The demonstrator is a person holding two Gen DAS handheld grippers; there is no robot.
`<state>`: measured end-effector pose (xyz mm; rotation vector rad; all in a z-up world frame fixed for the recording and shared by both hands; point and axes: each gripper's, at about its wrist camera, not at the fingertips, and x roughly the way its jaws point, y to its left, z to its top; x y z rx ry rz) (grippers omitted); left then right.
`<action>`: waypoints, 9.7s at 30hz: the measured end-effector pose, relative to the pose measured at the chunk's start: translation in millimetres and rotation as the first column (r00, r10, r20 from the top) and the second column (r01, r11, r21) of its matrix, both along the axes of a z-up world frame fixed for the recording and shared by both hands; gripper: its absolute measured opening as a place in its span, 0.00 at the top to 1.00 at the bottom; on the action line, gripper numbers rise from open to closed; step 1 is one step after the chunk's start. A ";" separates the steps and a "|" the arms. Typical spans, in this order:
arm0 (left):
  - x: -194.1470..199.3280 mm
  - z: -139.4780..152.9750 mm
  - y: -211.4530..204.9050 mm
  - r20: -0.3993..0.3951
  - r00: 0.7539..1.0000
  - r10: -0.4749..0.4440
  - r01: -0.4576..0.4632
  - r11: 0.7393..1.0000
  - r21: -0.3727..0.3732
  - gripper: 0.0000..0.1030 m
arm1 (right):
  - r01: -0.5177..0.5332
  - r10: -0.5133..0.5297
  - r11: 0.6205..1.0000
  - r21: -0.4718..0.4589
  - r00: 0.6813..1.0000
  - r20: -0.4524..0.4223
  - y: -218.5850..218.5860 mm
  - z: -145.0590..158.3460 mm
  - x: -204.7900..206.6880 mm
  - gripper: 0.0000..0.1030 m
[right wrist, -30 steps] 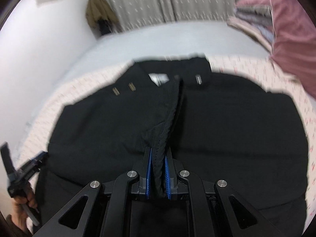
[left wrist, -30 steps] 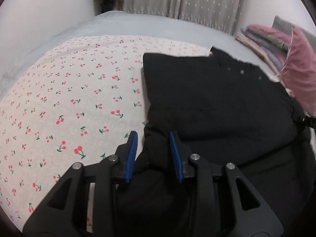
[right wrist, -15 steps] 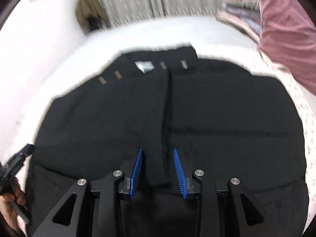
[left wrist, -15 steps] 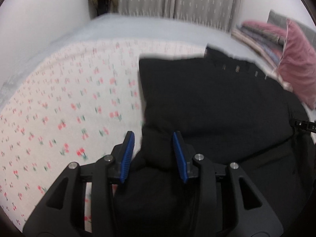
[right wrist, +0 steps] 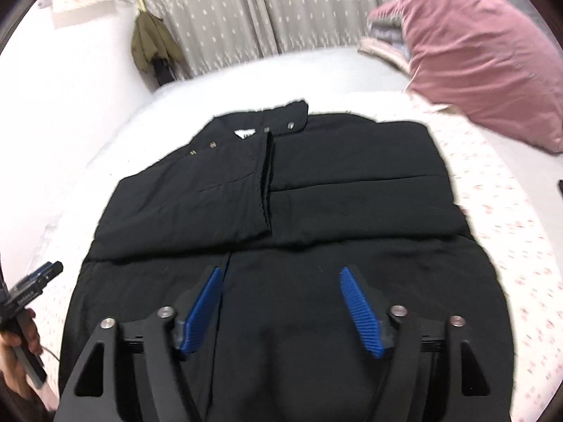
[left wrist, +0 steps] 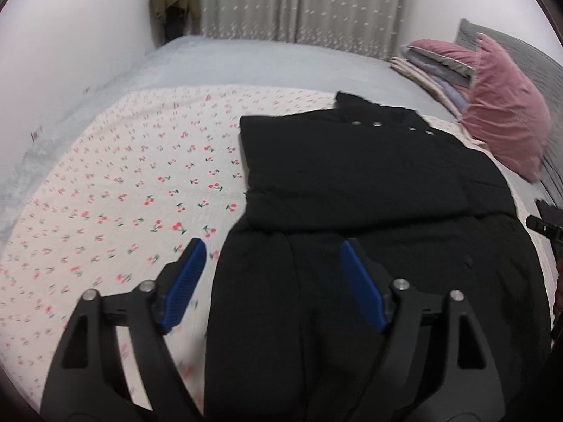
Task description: Fold large clothes
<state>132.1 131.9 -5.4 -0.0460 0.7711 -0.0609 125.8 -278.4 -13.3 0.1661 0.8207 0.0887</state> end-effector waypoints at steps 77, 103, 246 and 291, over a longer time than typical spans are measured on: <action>-269.3 110.4 17.0 0.257 0.955 -0.150 0.179 0.979 -0.097 0.92 | -0.227 0.130 0.926 0.301 0.942 0.310 -82.6 111.0 -325.1 0.88; 36.5 30.5 35.6 -0.024 0.992 0.120 -0.122 0.989 -0.089 0.93 | 0.265 -0.257 0.928 0.261 0.964 -0.065 -135.0 22.5 -24.1 0.86; 9.0 -14.7 -26.1 -0.079 0.984 0.160 -0.160 0.987 0.002 0.19 | 0.331 -0.331 0.943 0.006 0.942 -0.056 -68.4 -25.3 -16.5 0.28; 41.9 -89.1 -3.2 -0.173 0.970 0.172 -0.240 0.806 -0.540 0.16 | 0.136 -0.147 0.982 -0.131 0.986 -0.078 16.1 -29.8 -32.4 0.25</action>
